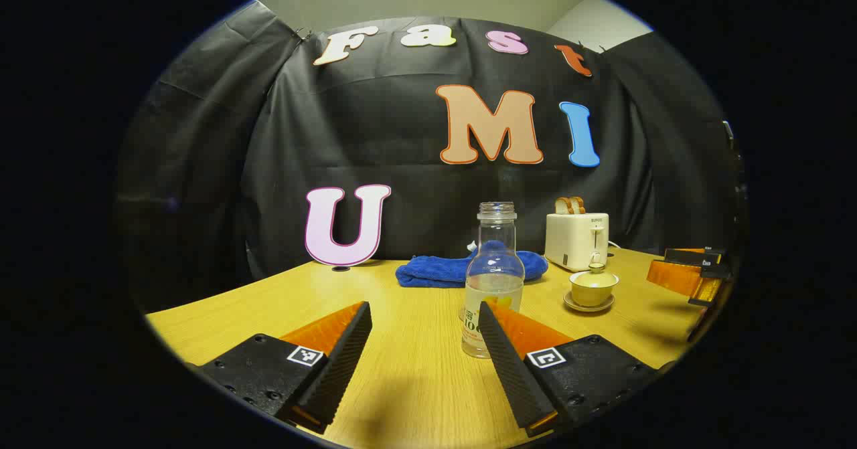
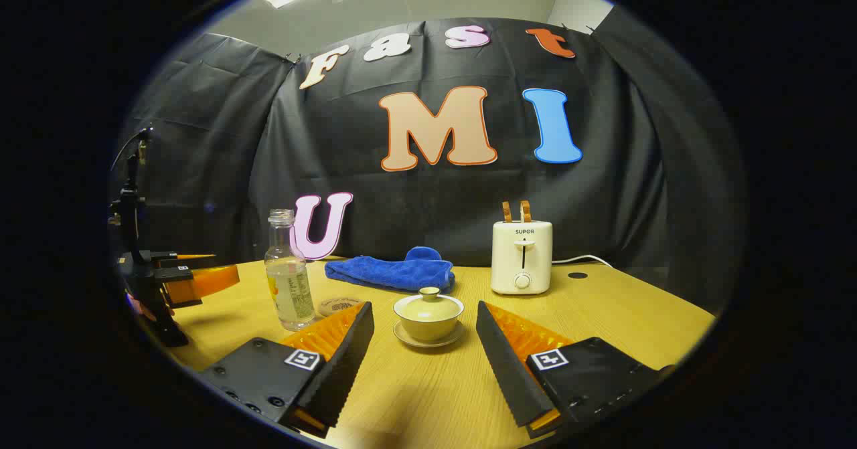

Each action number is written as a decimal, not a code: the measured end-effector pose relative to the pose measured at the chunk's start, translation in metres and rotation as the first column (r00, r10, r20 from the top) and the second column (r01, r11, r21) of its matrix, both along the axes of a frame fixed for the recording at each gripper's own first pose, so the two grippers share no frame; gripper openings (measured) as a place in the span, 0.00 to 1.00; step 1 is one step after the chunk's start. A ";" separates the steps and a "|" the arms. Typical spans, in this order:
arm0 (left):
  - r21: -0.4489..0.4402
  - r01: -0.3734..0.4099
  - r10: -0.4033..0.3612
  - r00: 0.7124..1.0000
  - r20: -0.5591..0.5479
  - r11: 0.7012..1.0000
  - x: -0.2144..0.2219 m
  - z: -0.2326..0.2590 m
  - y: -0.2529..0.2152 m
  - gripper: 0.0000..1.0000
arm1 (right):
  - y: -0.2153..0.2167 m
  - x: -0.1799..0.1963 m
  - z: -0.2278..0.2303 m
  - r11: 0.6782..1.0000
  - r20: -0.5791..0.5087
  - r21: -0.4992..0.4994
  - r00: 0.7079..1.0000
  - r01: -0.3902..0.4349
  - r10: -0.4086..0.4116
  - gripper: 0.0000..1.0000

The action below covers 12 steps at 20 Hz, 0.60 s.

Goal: Open the teacup lid with one hand, grasp the water bottle and pour water into the teacup with the other hand; after pouring, place the water bottle on the coaster and then close the teacup lid.

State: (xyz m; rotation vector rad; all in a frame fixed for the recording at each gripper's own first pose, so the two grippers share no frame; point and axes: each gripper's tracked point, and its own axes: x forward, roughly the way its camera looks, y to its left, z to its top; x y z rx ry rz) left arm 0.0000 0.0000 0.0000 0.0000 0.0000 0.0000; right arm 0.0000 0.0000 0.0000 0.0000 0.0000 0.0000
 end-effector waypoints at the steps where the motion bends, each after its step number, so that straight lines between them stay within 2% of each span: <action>1: 0.000 0.000 0.000 1.000 0.001 1.000 0.000 0.001 0.000 0.94 | 0.000 0.000 0.000 1.000 0.000 0.000 1.000 0.000 0.000 0.97; 2: 0.001 0.000 0.000 1.000 0.001 1.000 0.000 0.000 0.000 0.94 | 0.000 0.000 0.000 1.000 0.000 0.000 1.000 0.000 0.000 0.95; 12: 0.000 0.000 0.000 1.000 0.000 1.000 0.000 0.000 0.000 0.94 | 0.000 0.000 0.000 1.000 0.000 0.000 1.000 0.000 0.000 0.97</action>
